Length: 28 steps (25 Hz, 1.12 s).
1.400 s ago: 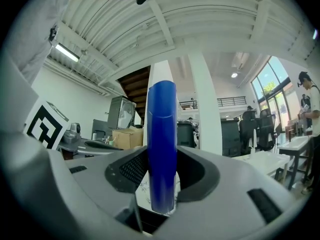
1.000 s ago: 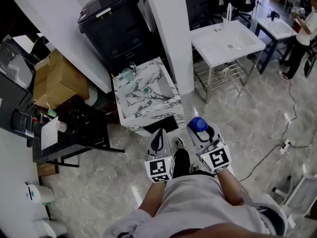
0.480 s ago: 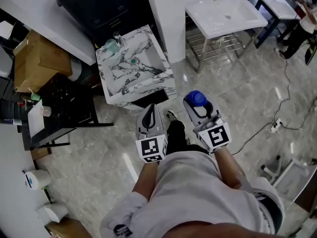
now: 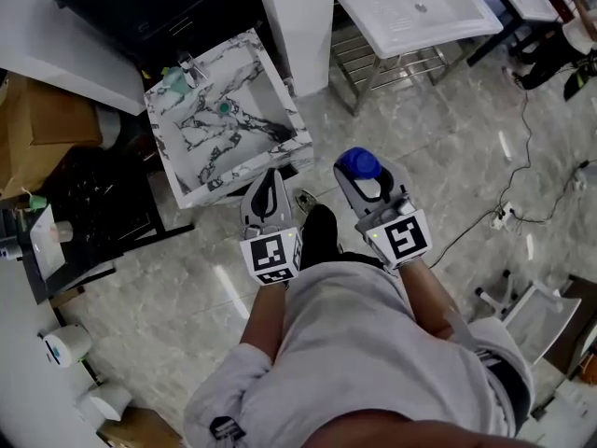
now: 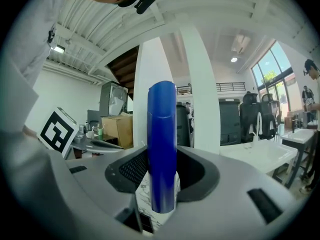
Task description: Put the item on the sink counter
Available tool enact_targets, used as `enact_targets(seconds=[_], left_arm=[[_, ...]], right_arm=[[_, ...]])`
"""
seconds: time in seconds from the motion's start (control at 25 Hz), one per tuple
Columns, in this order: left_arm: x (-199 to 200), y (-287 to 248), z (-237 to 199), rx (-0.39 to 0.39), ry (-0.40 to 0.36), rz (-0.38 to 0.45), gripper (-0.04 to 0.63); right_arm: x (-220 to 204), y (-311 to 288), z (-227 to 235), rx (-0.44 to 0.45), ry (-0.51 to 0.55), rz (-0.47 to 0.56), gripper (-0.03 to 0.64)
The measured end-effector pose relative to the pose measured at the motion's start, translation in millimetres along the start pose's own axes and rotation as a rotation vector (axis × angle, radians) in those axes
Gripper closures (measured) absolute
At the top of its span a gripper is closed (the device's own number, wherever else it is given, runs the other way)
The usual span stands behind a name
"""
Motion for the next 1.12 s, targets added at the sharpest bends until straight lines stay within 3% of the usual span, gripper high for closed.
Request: enact_targets(seconds=[0.44, 0.72, 0.92, 1.12], left_arm=[[23.4, -97.4, -51.5, -0.053, 0.000, -0.010, 0.584], [34.2, -118.3, -92.9, -0.023, 0.034, -0.001, 0.584], [22.8, -126.5, -113.4, -0.036, 0.059, -0.061, 0.584], [20.9, -133.3, -136.9, 0.025, 0.074, -0.056, 0.584]], right_arm=[[21.3, -102.5, 47.4, 0.020, 0.031, -0.042, 0.459], [35.6, -153.1, 45.3, 0.078, 0.055, -0.035, 0.459], [39.2, -186.3, 38.8, 0.140, 0.058, -0.053, 0.459], [41.9, -221.6, 43.6, 0.213, 0.080, -0.046, 0.459]])
Point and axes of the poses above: the fingertips, and each gripper's own axes: y backward along the fingers, z to its right, x out of its top, the point moved 2 cm from there along y, backward along the fingers, and after that the axes turned 1 degree about -x, right-handed, at the moved point
